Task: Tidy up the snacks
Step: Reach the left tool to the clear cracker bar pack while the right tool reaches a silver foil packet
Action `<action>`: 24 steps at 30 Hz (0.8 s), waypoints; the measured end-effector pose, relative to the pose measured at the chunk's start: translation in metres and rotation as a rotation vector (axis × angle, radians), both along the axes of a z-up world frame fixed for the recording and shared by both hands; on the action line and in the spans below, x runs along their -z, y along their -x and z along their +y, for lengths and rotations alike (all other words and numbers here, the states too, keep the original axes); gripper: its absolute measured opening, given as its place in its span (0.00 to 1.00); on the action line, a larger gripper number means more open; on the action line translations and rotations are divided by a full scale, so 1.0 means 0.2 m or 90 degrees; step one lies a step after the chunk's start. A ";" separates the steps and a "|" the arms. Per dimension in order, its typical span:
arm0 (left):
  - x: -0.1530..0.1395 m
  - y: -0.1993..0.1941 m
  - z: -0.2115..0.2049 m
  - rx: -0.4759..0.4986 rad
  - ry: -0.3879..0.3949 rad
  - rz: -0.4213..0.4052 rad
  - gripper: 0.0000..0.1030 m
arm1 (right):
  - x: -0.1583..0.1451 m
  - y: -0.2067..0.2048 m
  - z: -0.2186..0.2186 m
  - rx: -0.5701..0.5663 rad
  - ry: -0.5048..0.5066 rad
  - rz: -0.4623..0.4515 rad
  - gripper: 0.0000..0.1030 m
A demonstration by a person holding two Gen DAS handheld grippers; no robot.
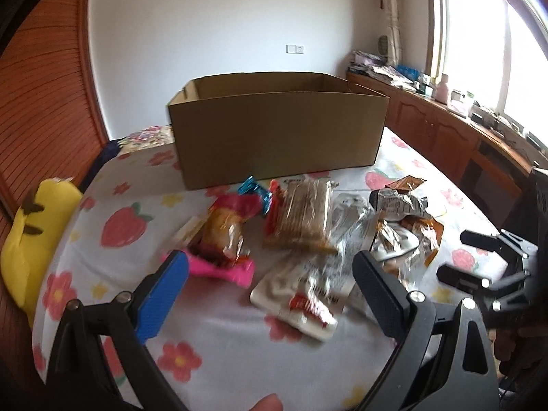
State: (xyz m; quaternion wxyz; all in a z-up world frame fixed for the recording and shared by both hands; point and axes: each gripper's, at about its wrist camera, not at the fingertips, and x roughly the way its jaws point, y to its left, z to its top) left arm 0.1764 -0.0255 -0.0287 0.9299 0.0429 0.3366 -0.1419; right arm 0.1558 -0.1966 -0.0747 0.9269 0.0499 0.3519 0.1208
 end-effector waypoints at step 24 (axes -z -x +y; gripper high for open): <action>0.04 -0.49 -0.22 0.149 -0.027 0.132 0.50 | -0.11 -0.25 -0.05 -0.061 0.023 -0.006 0.93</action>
